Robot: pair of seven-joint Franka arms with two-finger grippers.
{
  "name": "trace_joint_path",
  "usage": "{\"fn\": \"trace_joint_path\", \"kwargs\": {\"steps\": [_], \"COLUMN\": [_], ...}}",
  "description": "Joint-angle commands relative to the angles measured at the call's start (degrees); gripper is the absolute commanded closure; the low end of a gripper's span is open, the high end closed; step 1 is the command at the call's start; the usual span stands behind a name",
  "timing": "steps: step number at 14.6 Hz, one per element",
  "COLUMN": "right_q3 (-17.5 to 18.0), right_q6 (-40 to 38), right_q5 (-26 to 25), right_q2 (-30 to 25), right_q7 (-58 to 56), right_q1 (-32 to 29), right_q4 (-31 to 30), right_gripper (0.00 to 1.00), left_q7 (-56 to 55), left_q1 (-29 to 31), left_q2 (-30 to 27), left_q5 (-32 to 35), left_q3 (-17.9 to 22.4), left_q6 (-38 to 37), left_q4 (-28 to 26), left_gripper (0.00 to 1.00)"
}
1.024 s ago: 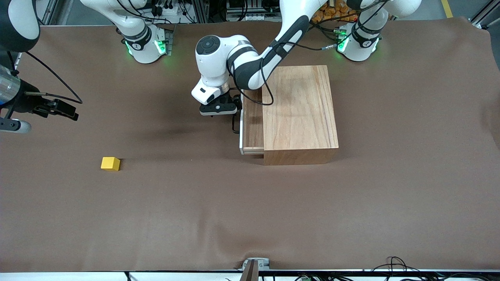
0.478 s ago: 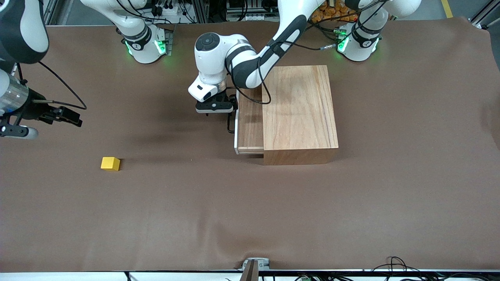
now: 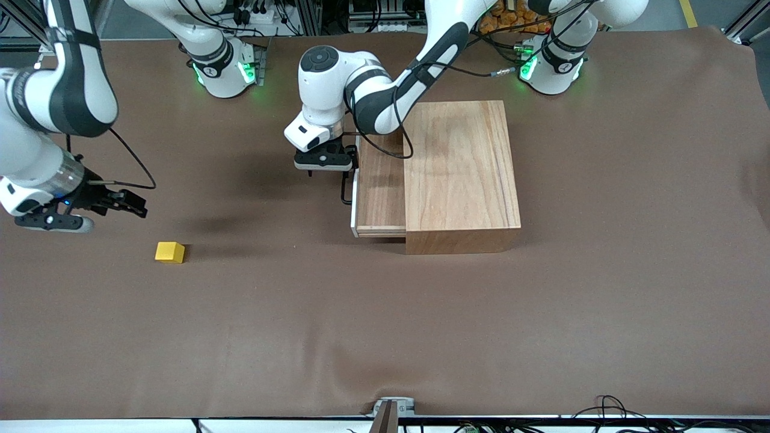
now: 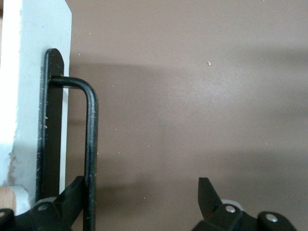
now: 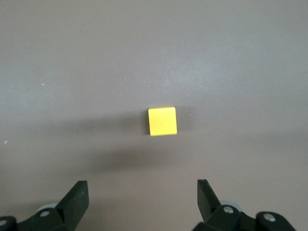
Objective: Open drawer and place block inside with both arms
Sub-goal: 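Pull the drawer with the left gripper while the right gripper reaches the cube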
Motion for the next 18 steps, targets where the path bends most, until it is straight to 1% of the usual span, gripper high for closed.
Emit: {"fn": "trace_joint_path", "kwargs": {"steps": [1,3,5,7,9,10,13,14,15,18], "right_q3": [0.5,0.5,0.5,0.5,0.6,0.7,0.7,0.7,0.7,0.8], "right_q6": [7.3,8.5,8.9,8.8,8.8,8.5,8.3,8.3,8.2,8.2], "right_q5": [0.4,0.4,0.7,0.7,0.8,1.1,5.4,6.4,6.5,6.6], "right_q2": [5.8,10.9,14.4,15.3,17.5,18.5,21.5,22.8,24.0,26.3], "right_q7": [-1.0,-2.7,-7.0,-7.6,-11.2,-11.6,-11.8,-12.1,-12.1,-12.2], "right_q1": [-0.6,-1.0,-1.3,-2.4,-3.5,-3.7,-3.4,-3.6,-3.4,-3.4], "right_q4": [0.6,4.0,5.0,5.9,7.4,8.3,8.7,8.8,9.5,9.8], "right_gripper": [0.00,0.00,0.00,0.00,0.00,0.00,0.00,0.00,0.00,0.00], "left_q7": [-2.7,-2.7,-2.8,-2.6,-2.5,-2.4,-2.3,-2.1,-2.0,-1.9], "left_q1": [-2.1,-2.2,-2.2,-2.2,-2.2,-2.1,-2.2,-2.1,-2.1,-2.1], "left_q2": [1.2,1.3,1.7,1.8,1.7,1.2,1.2,0.8,0.6,0.2], "left_q5": [-0.2,-0.2,-0.2,-0.2,-0.2,-0.2,-0.2,-0.2,-0.2,-0.8], "left_q3": [-1.1,-1.1,-1.0,-1.0,-1.0,-1.0,-0.9,-1.0,-1.1,-1.2], "left_q6": [3.4,5.4,7.0,7.3,7.6,7.3,6.5,4.6,2.0,0.6], "left_q4": [2.0,2.0,2.0,2.0,1.9,1.7,1.4,1.4,1.5,1.6], "left_gripper": [0.00,0.00,0.00,0.00,0.00,0.00,0.00,0.00,0.00,0.00]}}
